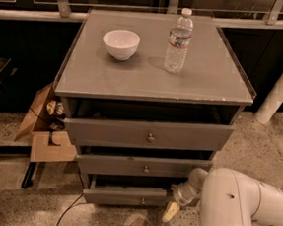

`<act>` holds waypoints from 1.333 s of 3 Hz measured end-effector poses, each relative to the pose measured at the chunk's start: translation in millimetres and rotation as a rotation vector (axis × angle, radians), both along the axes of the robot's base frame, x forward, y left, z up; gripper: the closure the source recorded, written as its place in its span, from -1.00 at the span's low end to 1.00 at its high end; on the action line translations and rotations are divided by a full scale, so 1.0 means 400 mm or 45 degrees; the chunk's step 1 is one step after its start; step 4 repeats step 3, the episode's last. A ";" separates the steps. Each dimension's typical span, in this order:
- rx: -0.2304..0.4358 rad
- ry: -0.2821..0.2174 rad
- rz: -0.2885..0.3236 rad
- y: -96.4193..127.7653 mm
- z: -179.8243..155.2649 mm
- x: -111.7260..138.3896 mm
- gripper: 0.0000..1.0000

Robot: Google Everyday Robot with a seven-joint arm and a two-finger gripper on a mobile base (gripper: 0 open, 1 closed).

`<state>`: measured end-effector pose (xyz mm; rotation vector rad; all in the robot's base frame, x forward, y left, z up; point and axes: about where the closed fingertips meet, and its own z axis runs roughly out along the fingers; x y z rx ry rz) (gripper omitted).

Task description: Open bottom drawer

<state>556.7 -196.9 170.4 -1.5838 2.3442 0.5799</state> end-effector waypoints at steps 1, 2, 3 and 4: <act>0.024 0.143 -0.007 -0.014 0.002 -0.046 -1.00; 0.040 0.247 -0.003 -0.024 0.017 -0.093 -1.00; 0.040 0.247 -0.003 -0.024 0.017 -0.093 -1.00; 0.040 0.247 -0.003 -0.024 0.017 -0.093 -1.00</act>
Offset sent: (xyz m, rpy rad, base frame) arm -0.0514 -0.0199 0.0188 0.0376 0.2711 -0.0091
